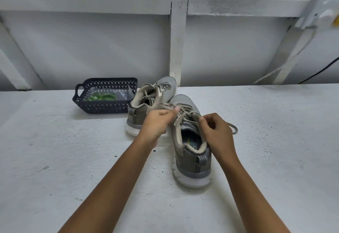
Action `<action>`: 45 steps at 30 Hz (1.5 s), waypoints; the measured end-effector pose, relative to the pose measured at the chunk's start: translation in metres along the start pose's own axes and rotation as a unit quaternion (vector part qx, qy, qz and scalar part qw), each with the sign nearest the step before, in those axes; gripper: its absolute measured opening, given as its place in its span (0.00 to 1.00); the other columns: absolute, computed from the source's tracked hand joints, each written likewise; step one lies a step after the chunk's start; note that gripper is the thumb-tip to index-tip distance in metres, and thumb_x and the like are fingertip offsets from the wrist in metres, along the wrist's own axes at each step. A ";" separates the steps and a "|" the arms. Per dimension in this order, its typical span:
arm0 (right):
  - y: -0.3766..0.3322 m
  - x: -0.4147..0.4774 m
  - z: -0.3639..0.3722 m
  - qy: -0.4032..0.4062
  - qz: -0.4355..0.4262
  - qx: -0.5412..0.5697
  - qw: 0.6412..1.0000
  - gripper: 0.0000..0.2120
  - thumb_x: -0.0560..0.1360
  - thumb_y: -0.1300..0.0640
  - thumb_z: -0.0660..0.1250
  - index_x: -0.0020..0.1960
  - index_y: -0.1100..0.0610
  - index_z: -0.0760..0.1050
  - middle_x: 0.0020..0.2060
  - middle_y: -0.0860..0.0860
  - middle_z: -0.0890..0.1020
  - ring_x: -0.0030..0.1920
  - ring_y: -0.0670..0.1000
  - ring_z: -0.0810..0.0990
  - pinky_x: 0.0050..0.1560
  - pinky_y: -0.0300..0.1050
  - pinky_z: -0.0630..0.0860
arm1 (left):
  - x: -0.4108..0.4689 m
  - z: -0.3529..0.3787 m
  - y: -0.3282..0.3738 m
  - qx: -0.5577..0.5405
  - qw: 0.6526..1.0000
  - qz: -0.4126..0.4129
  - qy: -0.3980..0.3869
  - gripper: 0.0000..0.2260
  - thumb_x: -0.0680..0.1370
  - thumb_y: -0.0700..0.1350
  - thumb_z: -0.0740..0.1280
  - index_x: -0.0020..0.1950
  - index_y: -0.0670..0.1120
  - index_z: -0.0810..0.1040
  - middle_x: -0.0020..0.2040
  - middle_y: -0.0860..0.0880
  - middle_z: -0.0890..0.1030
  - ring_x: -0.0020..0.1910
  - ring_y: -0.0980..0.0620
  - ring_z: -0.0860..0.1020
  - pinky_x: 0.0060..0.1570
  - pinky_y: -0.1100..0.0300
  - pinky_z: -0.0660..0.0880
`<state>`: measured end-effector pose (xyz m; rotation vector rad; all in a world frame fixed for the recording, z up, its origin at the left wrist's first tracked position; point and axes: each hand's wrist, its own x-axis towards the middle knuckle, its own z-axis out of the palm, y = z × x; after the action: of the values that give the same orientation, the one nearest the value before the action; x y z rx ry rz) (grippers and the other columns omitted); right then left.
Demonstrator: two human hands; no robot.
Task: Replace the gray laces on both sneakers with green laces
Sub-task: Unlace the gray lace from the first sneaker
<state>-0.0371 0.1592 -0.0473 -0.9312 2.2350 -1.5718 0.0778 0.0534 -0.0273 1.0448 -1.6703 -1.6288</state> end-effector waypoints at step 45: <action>0.002 -0.001 0.000 -0.004 0.005 0.017 1.000 0.09 0.75 0.49 0.67 0.44 0.55 0.77 0.39 0.46 0.81 0.42 0.43 0.78 0.39 0.32 0.71 | 0.007 -0.001 -0.001 0.207 0.973 0.101 -0.001 0.08 0.77 0.46 0.66 0.49 0.43 0.82 0.39 0.50 0.80 0.39 0.54 0.76 0.39 0.63 0.71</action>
<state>-0.0372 0.1603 -0.0494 -0.9142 2.1981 -1.5935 0.0750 0.0467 -0.0295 1.0197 -2.0968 -1.1789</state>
